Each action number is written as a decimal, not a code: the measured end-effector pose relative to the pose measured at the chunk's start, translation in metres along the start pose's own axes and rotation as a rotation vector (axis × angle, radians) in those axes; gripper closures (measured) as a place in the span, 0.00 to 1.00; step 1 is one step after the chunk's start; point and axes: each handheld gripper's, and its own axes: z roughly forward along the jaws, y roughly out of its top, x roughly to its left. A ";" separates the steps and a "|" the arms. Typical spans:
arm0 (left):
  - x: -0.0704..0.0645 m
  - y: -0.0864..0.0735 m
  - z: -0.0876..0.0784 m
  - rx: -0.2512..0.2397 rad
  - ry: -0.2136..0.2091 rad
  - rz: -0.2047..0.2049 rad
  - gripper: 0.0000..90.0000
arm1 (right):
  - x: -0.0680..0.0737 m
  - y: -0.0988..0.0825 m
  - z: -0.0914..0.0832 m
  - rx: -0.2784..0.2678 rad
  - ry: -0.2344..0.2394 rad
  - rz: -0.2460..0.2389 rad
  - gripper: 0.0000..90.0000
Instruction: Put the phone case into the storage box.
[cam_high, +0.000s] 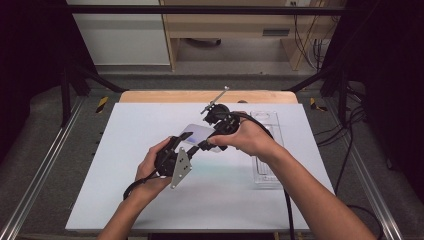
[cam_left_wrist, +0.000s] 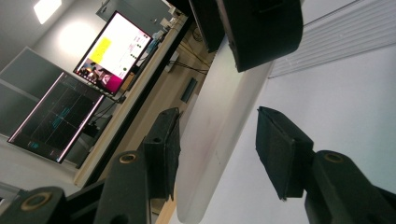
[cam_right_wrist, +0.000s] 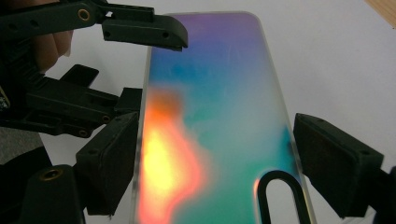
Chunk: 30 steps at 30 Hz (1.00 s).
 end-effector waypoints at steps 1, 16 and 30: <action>0.000 0.000 0.000 0.000 0.002 0.004 0.56 | 0.000 0.000 0.000 0.000 0.000 0.000 0.19; -0.001 0.004 0.000 0.001 0.020 0.046 0.66 | 0.001 0.000 -0.001 0.005 0.022 0.002 0.19; -0.002 0.005 -0.001 0.013 0.019 0.074 0.78 | 0.001 0.001 -0.001 0.004 0.030 0.008 0.19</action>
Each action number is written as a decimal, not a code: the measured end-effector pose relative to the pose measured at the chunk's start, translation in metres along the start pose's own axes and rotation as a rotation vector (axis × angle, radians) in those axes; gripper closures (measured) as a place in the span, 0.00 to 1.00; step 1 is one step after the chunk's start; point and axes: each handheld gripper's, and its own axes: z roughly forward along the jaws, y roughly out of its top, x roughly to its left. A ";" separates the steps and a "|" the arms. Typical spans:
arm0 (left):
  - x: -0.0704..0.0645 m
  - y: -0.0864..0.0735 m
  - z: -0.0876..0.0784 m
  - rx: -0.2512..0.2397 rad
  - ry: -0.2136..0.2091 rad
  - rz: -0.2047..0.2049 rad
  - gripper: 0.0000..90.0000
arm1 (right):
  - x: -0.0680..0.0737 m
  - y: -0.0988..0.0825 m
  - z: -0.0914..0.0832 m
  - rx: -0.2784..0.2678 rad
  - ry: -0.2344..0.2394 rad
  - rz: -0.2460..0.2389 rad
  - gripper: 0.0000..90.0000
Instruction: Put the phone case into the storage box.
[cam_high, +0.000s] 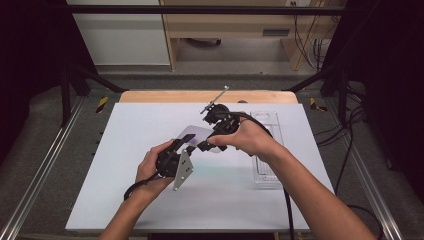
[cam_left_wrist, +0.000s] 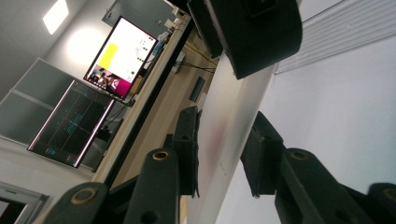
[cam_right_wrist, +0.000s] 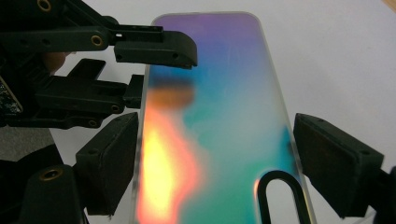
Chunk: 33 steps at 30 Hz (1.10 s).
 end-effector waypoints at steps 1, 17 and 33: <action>0.000 0.000 0.000 0.000 0.002 0.004 0.80 | 0.000 0.000 0.000 0.000 0.001 0.001 0.19; -0.006 0.001 -0.001 0.010 -0.018 0.045 0.89 | -0.001 -0.001 0.000 -0.006 0.013 0.016 0.19; 0.002 -0.012 0.003 0.025 -0.015 -0.159 0.90 | -0.008 -0.025 -0.046 -0.395 -0.057 0.058 0.07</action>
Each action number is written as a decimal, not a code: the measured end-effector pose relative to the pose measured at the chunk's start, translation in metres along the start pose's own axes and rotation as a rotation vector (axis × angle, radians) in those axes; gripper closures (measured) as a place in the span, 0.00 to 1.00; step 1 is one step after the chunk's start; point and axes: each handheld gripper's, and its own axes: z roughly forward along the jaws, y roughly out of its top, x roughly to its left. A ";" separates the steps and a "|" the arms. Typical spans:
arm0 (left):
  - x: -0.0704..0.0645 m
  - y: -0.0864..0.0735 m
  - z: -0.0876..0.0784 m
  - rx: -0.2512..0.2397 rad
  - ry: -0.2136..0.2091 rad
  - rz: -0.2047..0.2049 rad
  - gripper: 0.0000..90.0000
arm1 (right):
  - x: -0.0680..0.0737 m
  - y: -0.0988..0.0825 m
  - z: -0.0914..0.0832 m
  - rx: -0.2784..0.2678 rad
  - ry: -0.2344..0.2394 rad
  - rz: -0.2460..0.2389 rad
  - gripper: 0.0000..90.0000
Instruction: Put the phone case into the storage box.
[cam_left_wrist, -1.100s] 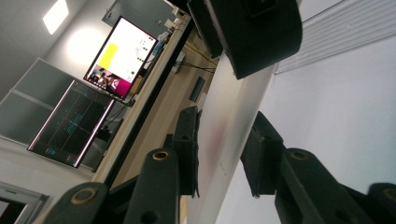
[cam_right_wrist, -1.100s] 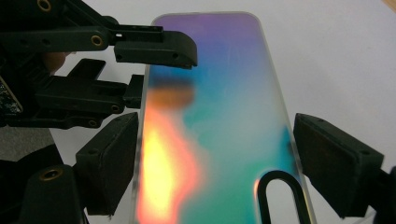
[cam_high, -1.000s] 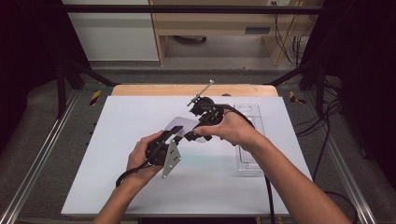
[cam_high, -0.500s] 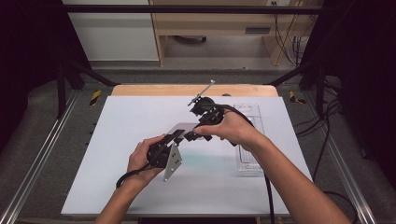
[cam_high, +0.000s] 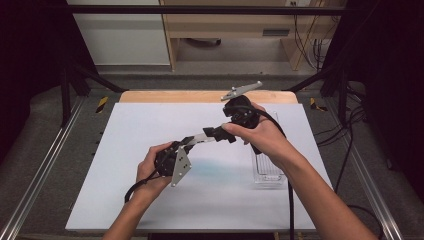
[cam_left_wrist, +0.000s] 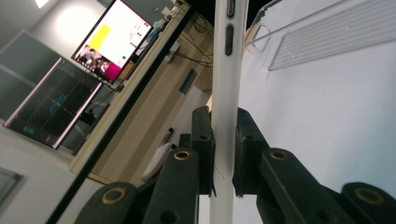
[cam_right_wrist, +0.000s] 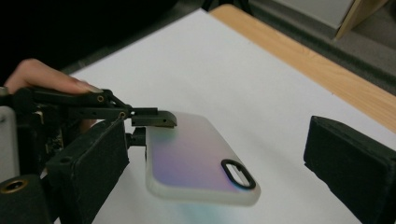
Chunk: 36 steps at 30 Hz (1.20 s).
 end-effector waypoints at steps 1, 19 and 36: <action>0.002 -0.001 0.000 0.000 0.003 -0.025 0.90 | -0.001 -0.003 -0.002 -0.024 0.000 0.000 0.06; 0.011 0.003 0.000 -0.054 0.032 -0.327 0.90 | -0.001 -0.058 -0.012 -0.321 -0.046 0.061 0.08; 0.004 0.009 0.004 -0.150 0.022 -0.605 0.90 | 0.004 -0.075 -0.007 -0.479 -0.101 0.140 0.05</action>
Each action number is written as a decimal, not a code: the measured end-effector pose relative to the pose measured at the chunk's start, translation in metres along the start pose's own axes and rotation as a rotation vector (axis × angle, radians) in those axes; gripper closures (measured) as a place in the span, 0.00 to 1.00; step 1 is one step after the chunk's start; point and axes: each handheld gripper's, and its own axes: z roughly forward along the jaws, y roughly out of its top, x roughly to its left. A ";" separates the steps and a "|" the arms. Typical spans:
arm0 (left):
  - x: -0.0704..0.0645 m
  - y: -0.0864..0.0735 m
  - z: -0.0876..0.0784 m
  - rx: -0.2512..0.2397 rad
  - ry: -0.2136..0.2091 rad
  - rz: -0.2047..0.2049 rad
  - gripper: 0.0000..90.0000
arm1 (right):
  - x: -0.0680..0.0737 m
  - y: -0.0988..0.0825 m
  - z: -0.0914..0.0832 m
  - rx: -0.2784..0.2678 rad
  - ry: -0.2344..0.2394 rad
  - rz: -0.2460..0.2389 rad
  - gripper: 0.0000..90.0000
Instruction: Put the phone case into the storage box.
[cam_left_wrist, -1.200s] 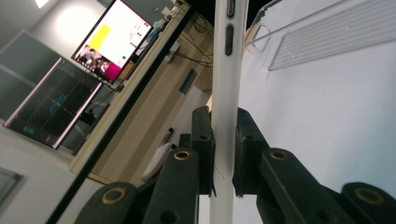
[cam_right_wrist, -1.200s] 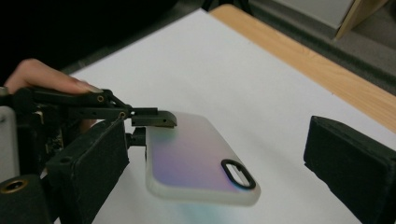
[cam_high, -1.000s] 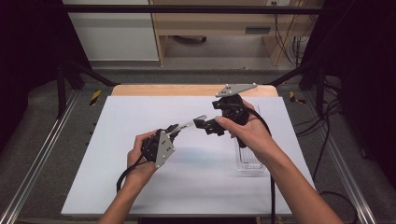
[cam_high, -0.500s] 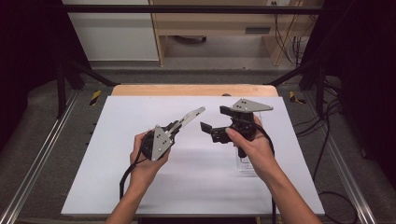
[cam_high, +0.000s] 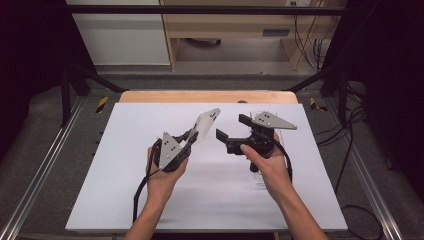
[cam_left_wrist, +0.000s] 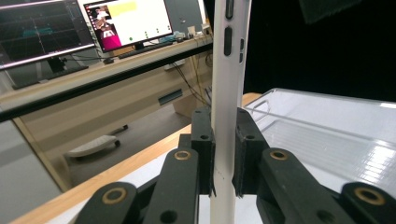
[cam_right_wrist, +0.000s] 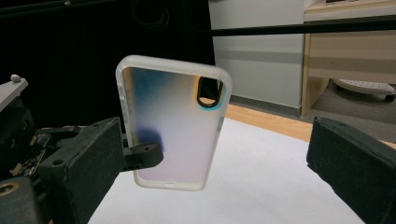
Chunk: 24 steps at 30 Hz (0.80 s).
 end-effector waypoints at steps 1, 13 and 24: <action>-0.001 0.000 0.000 -0.004 -0.001 -0.012 0.90 | 0.001 -0.001 0.001 -0.002 0.003 -0.001 0.05; -0.014 -0.003 0.004 -0.037 -0.016 -0.076 0.90 | 0.016 -0.003 0.019 -0.008 0.025 0.016 0.05; -0.024 -0.003 0.003 -0.070 -0.022 -0.092 0.90 | 0.020 -0.005 0.031 -0.037 0.009 0.048 0.07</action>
